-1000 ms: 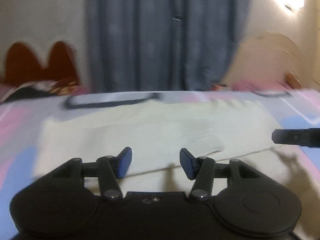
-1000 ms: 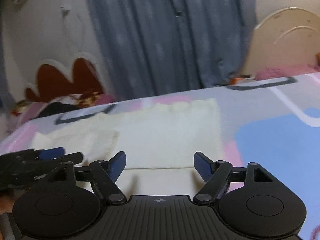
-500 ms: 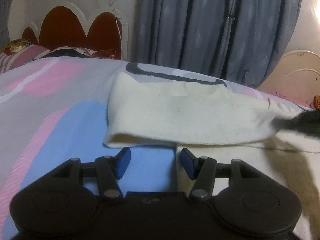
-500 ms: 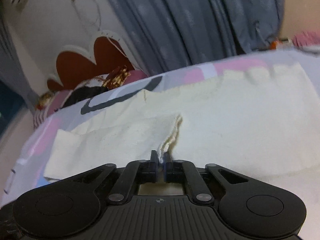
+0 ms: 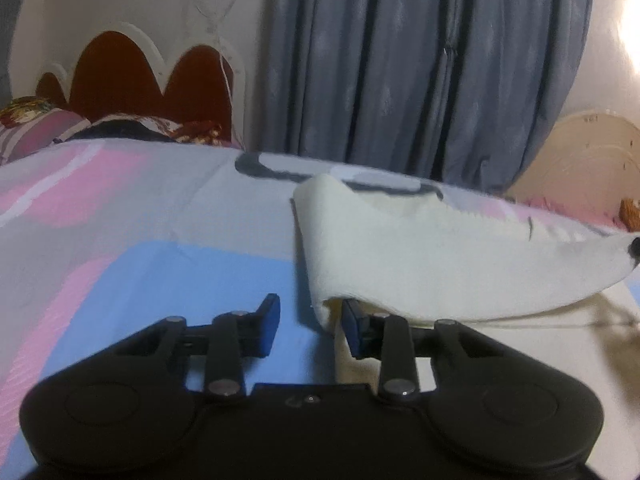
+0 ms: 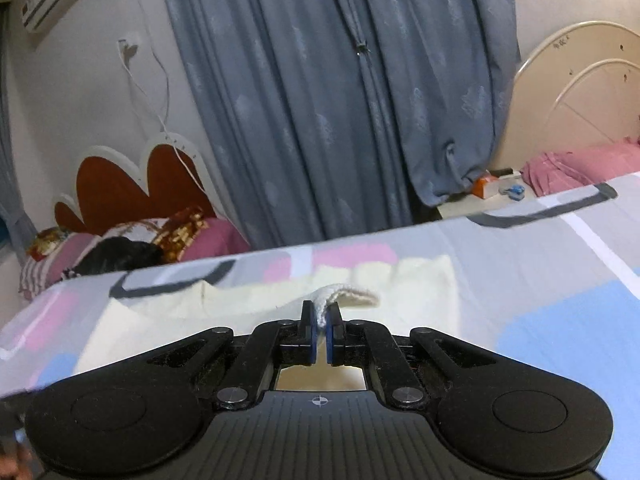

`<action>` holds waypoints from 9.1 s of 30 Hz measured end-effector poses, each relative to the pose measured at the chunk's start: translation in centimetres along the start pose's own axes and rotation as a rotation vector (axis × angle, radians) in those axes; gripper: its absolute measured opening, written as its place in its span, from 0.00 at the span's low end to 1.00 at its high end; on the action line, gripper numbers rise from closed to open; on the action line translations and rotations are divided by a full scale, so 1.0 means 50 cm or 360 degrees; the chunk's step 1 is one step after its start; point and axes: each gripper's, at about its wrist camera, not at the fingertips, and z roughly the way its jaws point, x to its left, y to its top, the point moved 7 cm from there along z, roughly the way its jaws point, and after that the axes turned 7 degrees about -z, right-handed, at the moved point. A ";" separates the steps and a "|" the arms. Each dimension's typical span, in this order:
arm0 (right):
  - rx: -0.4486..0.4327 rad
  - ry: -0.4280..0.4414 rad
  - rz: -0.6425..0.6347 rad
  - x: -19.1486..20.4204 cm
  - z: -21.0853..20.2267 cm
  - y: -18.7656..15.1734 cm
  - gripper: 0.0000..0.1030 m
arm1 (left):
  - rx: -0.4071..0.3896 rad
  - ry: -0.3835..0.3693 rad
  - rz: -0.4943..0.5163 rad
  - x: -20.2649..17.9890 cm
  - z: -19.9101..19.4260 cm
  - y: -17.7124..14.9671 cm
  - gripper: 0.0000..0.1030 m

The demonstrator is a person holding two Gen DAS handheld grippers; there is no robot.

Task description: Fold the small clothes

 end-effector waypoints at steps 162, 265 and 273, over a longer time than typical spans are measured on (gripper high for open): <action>0.0471 0.0401 0.0876 -0.061 -0.532 -0.373 0.30 | 0.0603 -0.0598 -0.0634 0.082 -0.377 -0.313 0.48; 0.0317 0.0417 0.0944 -0.209 0.015 0.075 0.02 | 0.0374 -0.0729 -0.1194 0.054 0.138 0.105 0.02; 0.0065 0.0289 0.0800 -0.285 0.029 0.101 0.51 | 0.0172 -0.0722 -0.0911 0.098 0.123 0.162 0.47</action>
